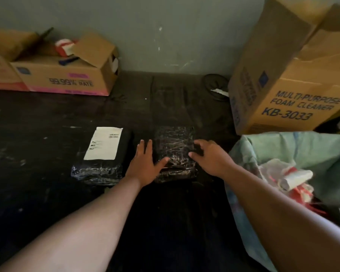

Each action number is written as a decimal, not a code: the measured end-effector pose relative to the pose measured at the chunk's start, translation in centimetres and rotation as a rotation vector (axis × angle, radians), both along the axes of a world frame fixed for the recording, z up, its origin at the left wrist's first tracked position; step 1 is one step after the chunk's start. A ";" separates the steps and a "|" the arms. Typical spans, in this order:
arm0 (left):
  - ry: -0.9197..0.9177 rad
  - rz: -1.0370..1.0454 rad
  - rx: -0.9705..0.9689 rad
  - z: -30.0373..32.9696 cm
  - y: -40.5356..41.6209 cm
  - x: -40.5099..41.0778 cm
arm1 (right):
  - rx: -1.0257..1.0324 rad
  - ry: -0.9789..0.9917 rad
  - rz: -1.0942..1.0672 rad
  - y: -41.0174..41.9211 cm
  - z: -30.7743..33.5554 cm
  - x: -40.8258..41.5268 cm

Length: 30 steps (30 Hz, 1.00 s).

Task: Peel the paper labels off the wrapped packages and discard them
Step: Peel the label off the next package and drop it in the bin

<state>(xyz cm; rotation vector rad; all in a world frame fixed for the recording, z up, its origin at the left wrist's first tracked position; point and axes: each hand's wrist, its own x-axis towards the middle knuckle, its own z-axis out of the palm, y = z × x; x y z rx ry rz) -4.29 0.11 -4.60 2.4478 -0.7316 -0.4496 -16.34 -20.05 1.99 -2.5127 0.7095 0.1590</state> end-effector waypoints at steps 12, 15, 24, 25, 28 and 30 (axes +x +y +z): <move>0.188 -0.093 -0.243 -3.4 -1.6 2.6 | 0.252 -0.121 -0.279 2.3 -6.1 4.7; 0.191 -0.089 -0.278 -3.7 -1.4 2.7 | 0.043 -0.098 -0.192 2.3 -5.9 6.3; 0.217 -0.101 -0.333 -4.3 -1.4 2.7 | 0.172 -0.139 -0.196 1.8 -6.3 7.7; 0.217 -0.099 -0.332 -4.3 -1.4 2.7 | 0.195 -0.150 -0.213 1.7 -6.3 7.7; 0.219 -0.103 -0.313 -4.2 -1.5 2.8 | 0.225 -0.140 -0.252 1.1 -5.7 8.1; 0.220 -0.109 -0.301 -4.1 -1.7 2.9 | 0.227 -0.122 -0.281 0.8 -5.2 8.6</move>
